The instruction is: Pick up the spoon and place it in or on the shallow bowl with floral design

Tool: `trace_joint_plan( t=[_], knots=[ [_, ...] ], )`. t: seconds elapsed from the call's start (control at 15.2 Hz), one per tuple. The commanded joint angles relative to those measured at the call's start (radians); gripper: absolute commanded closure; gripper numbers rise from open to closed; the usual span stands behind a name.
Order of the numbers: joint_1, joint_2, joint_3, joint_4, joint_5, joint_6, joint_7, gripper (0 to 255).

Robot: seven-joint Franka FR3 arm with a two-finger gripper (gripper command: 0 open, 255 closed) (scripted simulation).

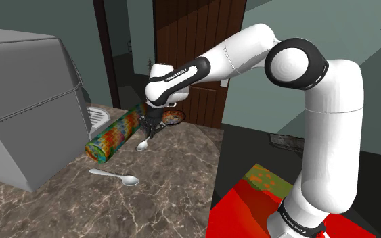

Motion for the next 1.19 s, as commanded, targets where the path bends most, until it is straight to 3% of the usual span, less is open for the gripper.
trace_joint_plan(
  t=[0.0, 1.12],
  knots=[
    [0.000, 0.002, 0.000, 0.001, 0.000, 0.000, 0.000, 255],
    [-0.006, -0.094, 0.002, 0.102, -0.001, -0.195, 0.027, 255]
  ],
)
